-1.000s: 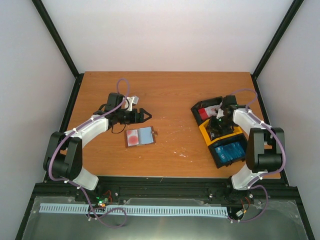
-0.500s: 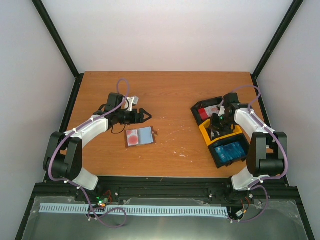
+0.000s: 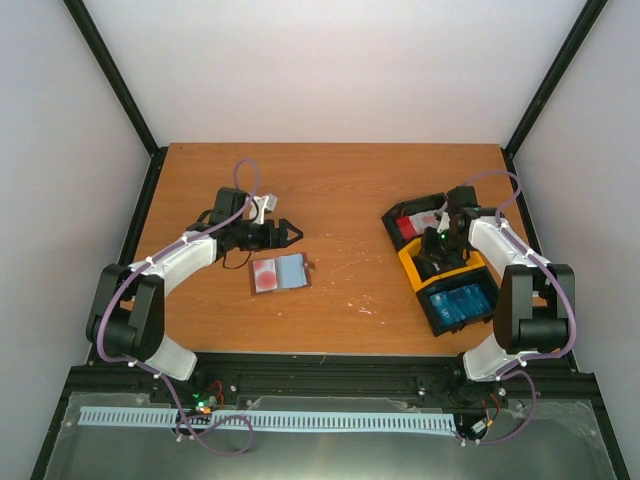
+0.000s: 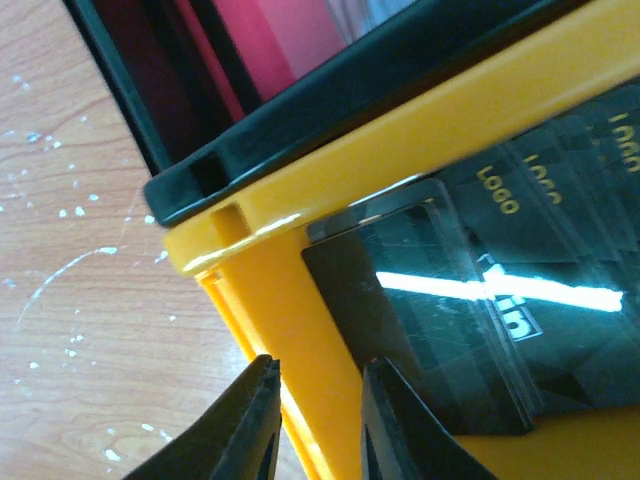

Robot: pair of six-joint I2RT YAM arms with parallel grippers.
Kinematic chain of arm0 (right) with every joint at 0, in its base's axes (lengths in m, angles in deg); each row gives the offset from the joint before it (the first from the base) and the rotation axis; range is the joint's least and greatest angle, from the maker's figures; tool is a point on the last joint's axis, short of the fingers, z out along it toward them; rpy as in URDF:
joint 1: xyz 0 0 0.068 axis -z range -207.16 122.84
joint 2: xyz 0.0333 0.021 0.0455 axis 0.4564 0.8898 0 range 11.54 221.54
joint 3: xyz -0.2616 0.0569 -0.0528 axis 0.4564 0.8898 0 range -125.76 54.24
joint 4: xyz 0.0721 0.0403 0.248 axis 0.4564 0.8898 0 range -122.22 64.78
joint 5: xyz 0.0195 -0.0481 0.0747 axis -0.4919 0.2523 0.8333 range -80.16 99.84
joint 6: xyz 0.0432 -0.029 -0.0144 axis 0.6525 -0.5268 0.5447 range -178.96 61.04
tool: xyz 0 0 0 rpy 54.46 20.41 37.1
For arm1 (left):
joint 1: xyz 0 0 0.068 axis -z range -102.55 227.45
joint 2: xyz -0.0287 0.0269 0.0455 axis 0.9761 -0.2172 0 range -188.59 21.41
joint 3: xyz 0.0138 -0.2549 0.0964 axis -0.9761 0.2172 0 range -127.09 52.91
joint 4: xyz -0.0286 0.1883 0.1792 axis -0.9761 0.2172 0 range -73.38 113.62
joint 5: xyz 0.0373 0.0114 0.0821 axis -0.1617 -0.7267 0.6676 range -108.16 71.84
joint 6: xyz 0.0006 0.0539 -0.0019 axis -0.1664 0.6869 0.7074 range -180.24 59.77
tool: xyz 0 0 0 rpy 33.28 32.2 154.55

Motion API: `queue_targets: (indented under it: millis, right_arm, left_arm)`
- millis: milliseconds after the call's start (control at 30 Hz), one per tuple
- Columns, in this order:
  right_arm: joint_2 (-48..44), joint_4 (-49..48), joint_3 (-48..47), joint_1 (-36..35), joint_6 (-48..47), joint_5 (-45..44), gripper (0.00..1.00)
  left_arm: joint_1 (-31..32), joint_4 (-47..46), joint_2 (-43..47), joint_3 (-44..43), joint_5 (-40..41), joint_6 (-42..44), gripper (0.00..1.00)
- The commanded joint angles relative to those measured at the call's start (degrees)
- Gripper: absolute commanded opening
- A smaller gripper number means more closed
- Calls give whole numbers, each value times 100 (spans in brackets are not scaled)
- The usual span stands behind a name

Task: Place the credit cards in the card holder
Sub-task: Pick up the credit card from the storage box.

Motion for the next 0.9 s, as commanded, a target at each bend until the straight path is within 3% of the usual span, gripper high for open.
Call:
queue_targets:
  millis: [0,400,867]
  right_arm:
    - [41,-58,68,13,-22,-614,26]
    - [764,-374,25,-56,-84,-804,35]
    - [973,-364,26,-438,-245,-1266,41]
  left_arm:
    - [39,-41,160,-18,-30,159,87]
    - [44,-23,103,-49,-41,188,88]
    - [39,-32,77,-86,-48,183,87]
